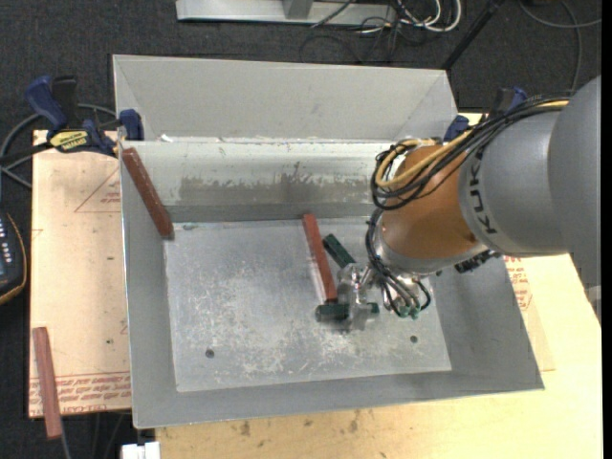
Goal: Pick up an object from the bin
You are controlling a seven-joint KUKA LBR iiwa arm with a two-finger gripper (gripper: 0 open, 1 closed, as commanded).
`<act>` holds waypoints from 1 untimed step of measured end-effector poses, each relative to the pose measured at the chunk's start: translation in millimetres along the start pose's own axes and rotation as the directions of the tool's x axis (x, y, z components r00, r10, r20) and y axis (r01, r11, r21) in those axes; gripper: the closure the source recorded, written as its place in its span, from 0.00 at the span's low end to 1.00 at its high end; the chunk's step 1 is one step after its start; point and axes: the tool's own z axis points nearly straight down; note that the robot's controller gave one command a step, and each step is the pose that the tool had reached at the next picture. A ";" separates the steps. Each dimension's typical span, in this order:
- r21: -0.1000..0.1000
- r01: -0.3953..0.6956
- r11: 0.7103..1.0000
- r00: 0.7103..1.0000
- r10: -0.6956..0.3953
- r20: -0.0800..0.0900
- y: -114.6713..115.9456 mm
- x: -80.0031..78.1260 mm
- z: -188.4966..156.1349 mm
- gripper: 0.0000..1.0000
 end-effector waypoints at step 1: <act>-0.002 -0.030 1.000 1.000 0.030 0.010 39.8 -10.0 -142.8 1.00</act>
Offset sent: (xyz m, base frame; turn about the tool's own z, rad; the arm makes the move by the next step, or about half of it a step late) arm 0.0084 0.0371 0.1381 0.0342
